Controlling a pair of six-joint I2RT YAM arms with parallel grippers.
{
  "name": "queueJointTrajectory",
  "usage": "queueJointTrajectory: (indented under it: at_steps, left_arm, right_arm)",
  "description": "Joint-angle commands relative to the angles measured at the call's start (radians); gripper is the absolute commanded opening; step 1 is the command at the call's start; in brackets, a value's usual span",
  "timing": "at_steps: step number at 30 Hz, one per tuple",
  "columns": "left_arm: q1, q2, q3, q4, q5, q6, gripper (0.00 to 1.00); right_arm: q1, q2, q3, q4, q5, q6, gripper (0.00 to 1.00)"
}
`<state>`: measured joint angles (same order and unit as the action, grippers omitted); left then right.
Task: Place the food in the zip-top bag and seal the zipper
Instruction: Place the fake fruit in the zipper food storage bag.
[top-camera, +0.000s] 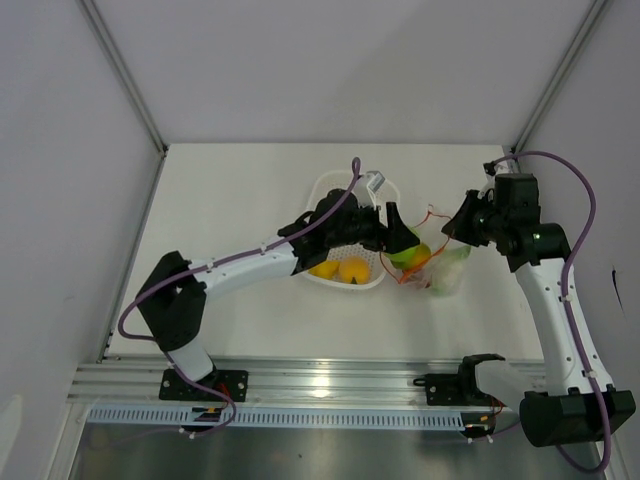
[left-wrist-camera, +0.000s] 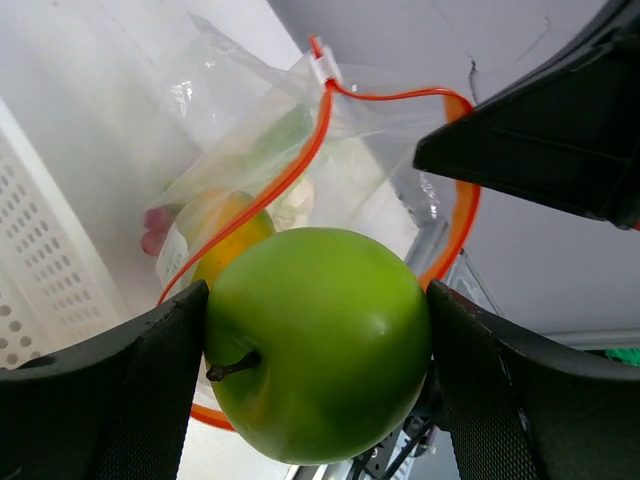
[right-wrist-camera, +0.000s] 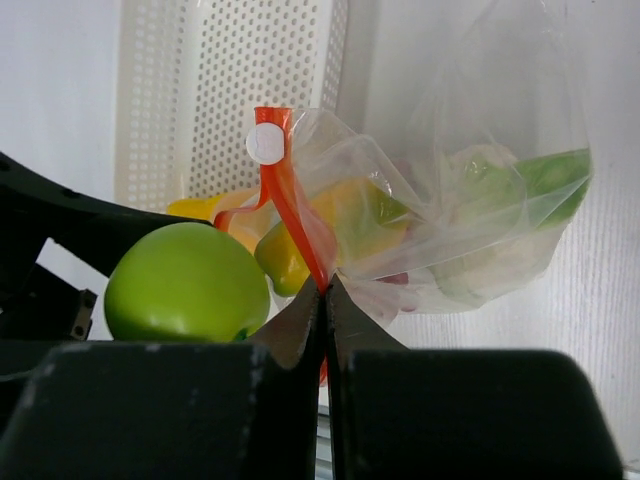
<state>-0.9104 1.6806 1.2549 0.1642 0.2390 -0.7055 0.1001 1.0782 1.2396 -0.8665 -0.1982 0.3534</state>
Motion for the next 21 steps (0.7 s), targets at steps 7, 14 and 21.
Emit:
queueJointTrajectory:
  at_steps: [7,14,21]
  left_arm:
    - [-0.019,0.126,0.262,-0.232,-0.064,0.003,0.01]
    - [-0.028,0.211,0.393,-0.325,-0.058,-0.028,0.25]
    - [-0.027,0.238,0.403,-0.319,-0.032,-0.052,0.6]
  right_arm:
    - [-0.003,-0.001,0.049,0.027,-0.066,0.022,0.0]
    - [-0.005,-0.011,0.032,0.047,-0.067,0.033,0.0]
    - [-0.007,0.005,0.044,0.05,-0.067,0.021,0.0]
